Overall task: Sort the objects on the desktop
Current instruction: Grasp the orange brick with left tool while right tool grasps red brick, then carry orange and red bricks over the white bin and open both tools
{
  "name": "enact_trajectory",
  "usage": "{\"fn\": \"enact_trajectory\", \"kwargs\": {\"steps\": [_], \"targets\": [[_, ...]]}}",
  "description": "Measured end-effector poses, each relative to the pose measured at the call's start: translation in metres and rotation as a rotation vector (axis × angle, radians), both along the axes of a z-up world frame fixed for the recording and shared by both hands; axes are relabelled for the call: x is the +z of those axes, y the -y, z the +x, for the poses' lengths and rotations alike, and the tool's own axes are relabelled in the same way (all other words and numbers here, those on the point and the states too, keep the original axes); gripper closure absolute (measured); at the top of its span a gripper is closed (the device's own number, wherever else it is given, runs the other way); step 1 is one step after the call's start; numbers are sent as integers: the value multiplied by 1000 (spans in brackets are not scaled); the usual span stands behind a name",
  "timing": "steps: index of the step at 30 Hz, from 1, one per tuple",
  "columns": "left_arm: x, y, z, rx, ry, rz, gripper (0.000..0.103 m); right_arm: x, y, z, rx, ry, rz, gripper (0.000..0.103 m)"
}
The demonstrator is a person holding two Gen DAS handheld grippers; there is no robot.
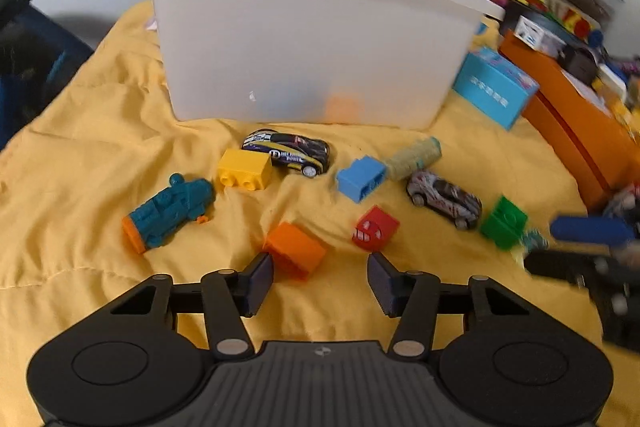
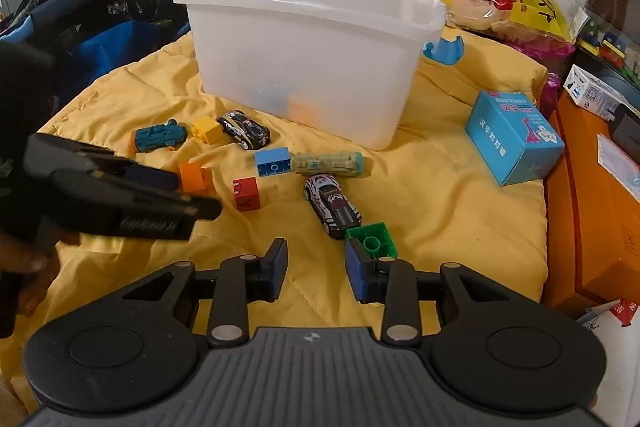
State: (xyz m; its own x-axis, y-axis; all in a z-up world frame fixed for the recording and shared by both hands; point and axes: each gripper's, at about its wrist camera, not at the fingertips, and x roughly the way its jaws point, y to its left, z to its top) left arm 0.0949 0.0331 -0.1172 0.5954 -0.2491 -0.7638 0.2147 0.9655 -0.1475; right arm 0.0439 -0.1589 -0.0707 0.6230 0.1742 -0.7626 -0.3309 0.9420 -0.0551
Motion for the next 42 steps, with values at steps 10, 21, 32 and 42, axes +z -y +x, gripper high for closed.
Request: {"fn": "enact_trajectory", "kwargs": {"steps": [10,21,32,42], "targets": [[7,-12,-32,-274,-62,-60,75,-7,-9,-6,23,-6,-2,67],[21,2,-110,-457,168,187,72,-11,-22,4,75,-5,-13,65],[-3,12,-89,-455,91,238,85,-15,-22,4,59,-30,-1,65],[6,-3,-88,-381,56,143,85,-29,-66,38,154,19,-43,65]]}}
